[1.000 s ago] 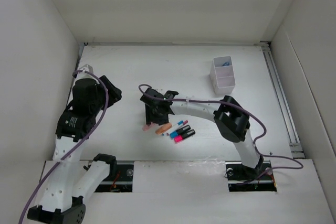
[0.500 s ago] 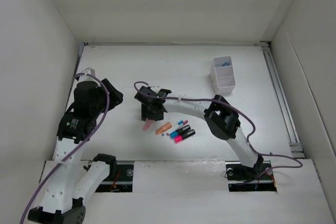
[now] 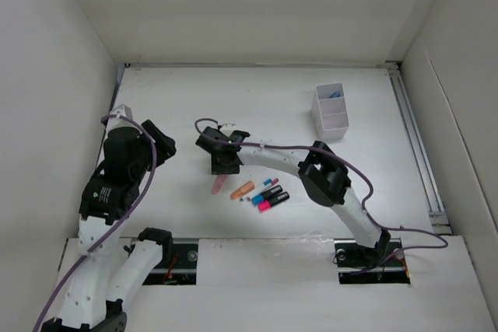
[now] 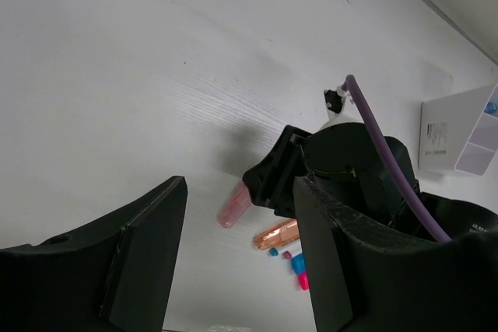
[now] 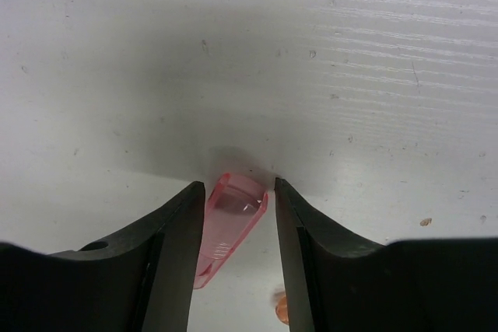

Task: Sort the stationery into containers
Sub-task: Pick up the pen from the center of the board.

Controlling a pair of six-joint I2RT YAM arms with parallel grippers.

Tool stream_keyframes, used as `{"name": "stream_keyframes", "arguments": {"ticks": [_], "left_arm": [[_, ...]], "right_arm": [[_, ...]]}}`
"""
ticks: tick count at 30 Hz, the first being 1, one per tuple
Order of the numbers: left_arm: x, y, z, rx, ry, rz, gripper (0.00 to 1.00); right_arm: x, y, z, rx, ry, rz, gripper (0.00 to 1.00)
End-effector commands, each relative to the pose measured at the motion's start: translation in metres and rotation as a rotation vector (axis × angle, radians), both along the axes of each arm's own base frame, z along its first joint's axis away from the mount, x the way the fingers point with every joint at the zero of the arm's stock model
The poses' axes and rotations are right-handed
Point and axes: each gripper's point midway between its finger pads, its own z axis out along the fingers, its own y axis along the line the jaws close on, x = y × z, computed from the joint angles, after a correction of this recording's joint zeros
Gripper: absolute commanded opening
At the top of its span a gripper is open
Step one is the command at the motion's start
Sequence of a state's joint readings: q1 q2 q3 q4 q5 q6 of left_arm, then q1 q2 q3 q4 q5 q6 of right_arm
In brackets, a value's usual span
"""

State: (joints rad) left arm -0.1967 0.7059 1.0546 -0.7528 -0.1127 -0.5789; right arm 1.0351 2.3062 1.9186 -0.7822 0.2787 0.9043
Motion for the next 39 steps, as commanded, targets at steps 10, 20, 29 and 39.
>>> {"name": "stream_keyframes", "arguments": {"ticks": [10, 20, 29, 39], "left_arm": [[0.001, 0.002, -0.001, -0.006, -0.015, 0.022, 0.54], [0.005, -0.016, -0.012, -0.052, -0.008, -0.058, 0.54], [0.006, -0.042, -0.037, -0.112, 0.046, -0.186, 0.54], [0.018, -0.05, -0.051, -0.094, 0.067, -0.243, 0.55]], "right_arm": [[0.003, -0.011, 0.011, -0.055, -0.034, -0.007, 0.14], [0.061, -0.039, 0.099, 0.157, -0.111, -0.137, 0.13], [0.176, -0.227, 0.173, 0.178, -0.28, -0.515, 0.13], [0.235, -0.411, 0.205, 0.101, -0.404, -0.842, 0.13]]}}
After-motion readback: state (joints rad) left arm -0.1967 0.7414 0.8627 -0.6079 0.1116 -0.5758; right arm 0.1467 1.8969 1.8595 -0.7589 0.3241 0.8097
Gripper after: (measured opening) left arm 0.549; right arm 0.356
